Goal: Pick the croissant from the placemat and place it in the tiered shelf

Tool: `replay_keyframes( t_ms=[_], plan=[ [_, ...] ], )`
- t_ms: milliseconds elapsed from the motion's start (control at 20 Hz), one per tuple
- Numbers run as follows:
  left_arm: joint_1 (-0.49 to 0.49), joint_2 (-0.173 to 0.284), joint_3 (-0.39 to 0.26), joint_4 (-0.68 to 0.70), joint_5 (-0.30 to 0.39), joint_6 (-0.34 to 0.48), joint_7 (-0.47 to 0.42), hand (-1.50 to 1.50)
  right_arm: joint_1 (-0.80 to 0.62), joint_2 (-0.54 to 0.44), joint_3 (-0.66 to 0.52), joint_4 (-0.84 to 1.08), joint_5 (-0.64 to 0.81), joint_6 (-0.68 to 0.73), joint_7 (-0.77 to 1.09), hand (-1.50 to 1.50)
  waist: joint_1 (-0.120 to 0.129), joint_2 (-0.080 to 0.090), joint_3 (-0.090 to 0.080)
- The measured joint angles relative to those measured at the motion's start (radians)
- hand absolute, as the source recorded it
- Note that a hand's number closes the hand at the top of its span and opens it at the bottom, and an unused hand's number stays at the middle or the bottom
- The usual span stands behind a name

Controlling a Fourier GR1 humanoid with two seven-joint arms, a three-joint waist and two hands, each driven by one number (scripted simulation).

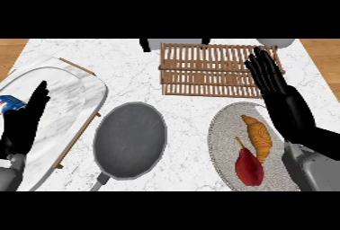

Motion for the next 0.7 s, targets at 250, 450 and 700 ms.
replay_keyframes(
  t_ms=[250, 450, 700],
  plan=[
    [0.043, -0.053, 0.008, 0.004, 0.063, -0.014, 0.049, 0.00, 0.080, -0.158, -0.154, 0.002, 0.046, -0.028, 0.008, 1.50, 0.007, 0.007, -0.015],
    [0.081, -0.113, 0.018, 0.008, 0.132, -0.026, 0.069, 0.00, 0.190, -0.319, -0.253, 0.127, 0.176, -0.095, 0.079, 1.50, -0.020, 0.018, -0.021],
    [0.074, -0.165, 0.020, 0.002, 0.171, -0.058, 0.068, 0.00, 0.310, -0.369, -0.360, 0.248, 0.159, -0.076, 0.039, -1.50, 0.011, 0.011, -0.013]
  ],
)
